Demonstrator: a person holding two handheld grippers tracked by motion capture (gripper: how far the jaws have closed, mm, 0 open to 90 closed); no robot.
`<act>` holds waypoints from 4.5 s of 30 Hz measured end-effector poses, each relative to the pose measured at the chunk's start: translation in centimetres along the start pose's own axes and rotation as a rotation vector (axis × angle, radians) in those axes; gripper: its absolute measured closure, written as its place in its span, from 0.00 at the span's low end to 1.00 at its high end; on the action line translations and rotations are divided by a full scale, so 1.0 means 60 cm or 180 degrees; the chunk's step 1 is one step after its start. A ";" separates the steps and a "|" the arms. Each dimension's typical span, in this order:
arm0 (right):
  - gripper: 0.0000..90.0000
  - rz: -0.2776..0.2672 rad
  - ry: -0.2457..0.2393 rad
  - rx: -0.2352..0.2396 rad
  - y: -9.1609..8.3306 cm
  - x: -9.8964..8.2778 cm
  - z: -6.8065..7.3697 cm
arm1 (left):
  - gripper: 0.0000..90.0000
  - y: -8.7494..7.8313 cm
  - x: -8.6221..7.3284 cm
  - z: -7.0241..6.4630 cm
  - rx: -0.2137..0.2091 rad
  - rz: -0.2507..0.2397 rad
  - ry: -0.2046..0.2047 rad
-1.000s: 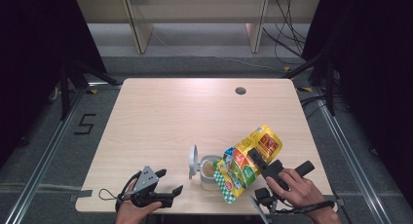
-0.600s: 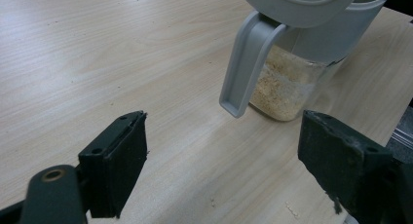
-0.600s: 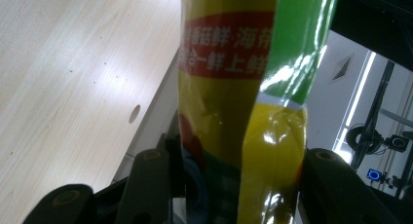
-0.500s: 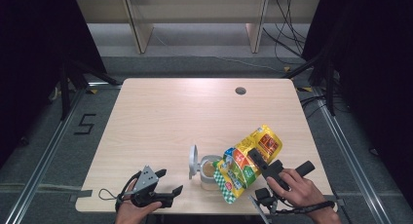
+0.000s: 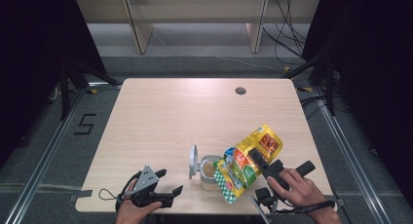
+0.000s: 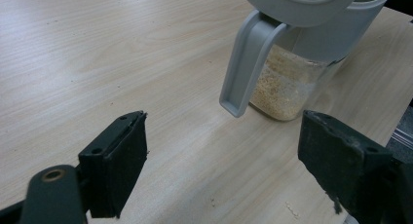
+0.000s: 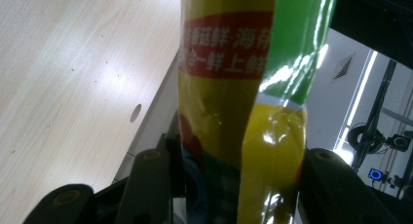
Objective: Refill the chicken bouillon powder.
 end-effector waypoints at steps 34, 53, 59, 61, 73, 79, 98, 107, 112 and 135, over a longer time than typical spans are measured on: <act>0.69 -0.0053 -0.0039 -0.0065 -0.002 0.005 -0.006 | 0.20 0.000 0.001 -0.003 -0.0007 -0.0048 -0.0039; 0.71 -0.0060 -0.0033 -0.0054 -0.002 0.004 -0.004 | 0.20 0.000 0.000 -0.001 -0.0002 -0.0023 -0.0021; 0.71 -0.0038 -0.0022 -0.0055 -0.003 0.000 -0.004 | 0.20 0.001 0.000 -0.002 -0.0009 -0.0030 -0.0022; 0.71 -0.0036 -0.0032 -0.0054 -0.003 0.001 -0.004 | 0.20 0.001 0.000 -0.002 -0.0009 -0.0044 -0.0041; 0.71 -0.0041 -0.0019 -0.0056 -0.003 0.001 -0.005 | 0.20 0.001 0.000 0.000 -0.0003 -0.0011 -0.0006; 0.71 -0.0050 -0.0043 -0.0056 -0.003 0.002 -0.005 | 0.20 0.000 0.000 -0.001 -0.0003 -0.0026 -0.0023; 0.71 -0.0043 -0.0023 -0.0056 -0.003 0.000 -0.005 | 0.20 0.001 0.000 -0.003 -0.0009 -0.0044 -0.0037; 0.71 -0.0039 -0.0010 -0.0056 -0.004 0.000 -0.005 | 0.20 0.000 0.000 -0.002 -0.0004 -0.0016 -0.0012; 0.71 -0.0025 0.0001 -0.0054 -0.004 -0.001 -0.005 | 0.20 0.001 0.000 -0.002 -0.0002 -0.0047 -0.0042; 0.71 0.0060 0.0074 0.0014 -0.006 -0.003 -0.003 | 0.20 0.000 0.000 0.000 -0.0004 -0.0011 -0.0006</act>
Point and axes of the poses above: each handheld gripper's, and its own axes: y roughly forward along the jaws, x roughly out of its top, z roughly to its left, the point moved 2 cm from there along y, roughly forward along the jaws, and after that the axes turned 10 degrees about -x, right-handed, at the moved point
